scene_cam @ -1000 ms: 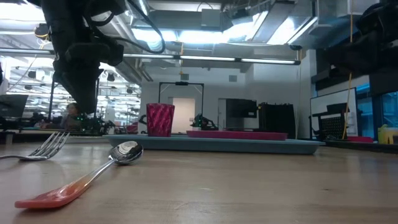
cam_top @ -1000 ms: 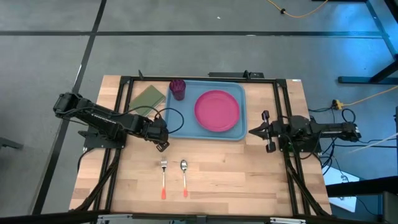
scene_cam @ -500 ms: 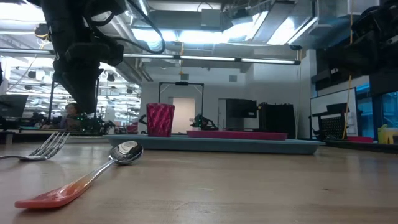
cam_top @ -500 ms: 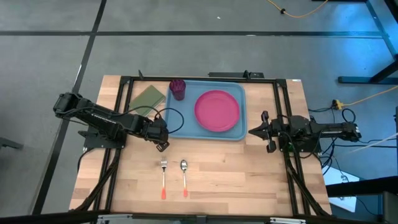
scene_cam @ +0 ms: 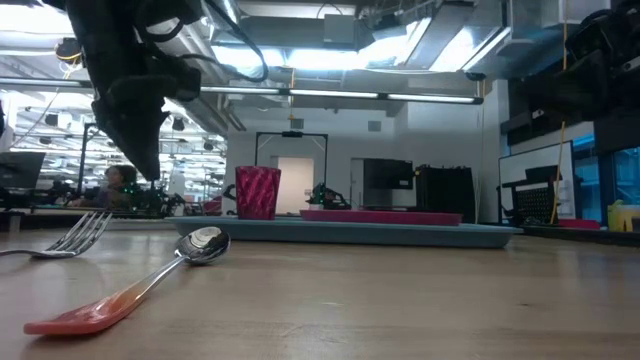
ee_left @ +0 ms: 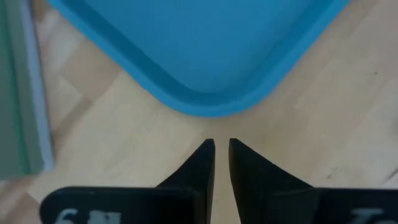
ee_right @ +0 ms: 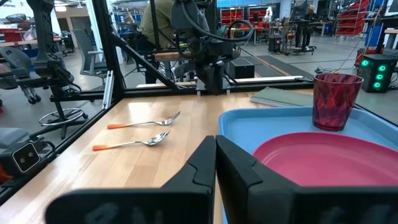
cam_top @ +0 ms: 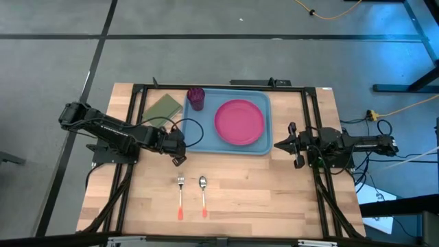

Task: Pick and place plate/cup/fork/spoon on tray
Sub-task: Put the orange fork below the purple cup on the blue tray

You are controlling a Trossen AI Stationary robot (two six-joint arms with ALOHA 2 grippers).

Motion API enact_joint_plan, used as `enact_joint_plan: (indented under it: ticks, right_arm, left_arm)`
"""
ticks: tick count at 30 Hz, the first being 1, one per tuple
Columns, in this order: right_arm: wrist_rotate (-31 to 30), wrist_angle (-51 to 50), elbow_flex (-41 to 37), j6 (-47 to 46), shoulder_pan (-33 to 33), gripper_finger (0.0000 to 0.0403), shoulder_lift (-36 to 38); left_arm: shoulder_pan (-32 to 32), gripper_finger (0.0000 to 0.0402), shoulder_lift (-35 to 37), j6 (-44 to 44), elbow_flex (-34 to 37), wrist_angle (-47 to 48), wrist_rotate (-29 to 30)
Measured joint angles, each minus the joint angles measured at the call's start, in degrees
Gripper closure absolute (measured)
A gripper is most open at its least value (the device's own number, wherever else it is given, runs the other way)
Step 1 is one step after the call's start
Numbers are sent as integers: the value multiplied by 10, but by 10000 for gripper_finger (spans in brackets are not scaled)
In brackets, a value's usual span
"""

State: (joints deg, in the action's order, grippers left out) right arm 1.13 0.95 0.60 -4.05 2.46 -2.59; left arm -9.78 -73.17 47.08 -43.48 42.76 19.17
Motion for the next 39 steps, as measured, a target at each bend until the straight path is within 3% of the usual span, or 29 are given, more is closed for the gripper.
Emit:
enact_joint_plan:
  ticks: [4,25,29,35,39]
  right_arm:
    - [0,0,0,0,0,386,0]
    - [0,0,0,0,0,386,0]
    - [0,0,0,0,0,386,0]
    - [0,0,0,0,0,386,0]
    - [0,0,0,0,0,386,0]
  left_arm:
    - [0,360,0,-4,0,0,28]
    - [-4,360,0,5,0,-48,23]
    - [-10,360,0,46,0,-101,26]
    - [-83,360,0,62,0,-266,37]
    - [-161,360,0,125,-1,-292,96]
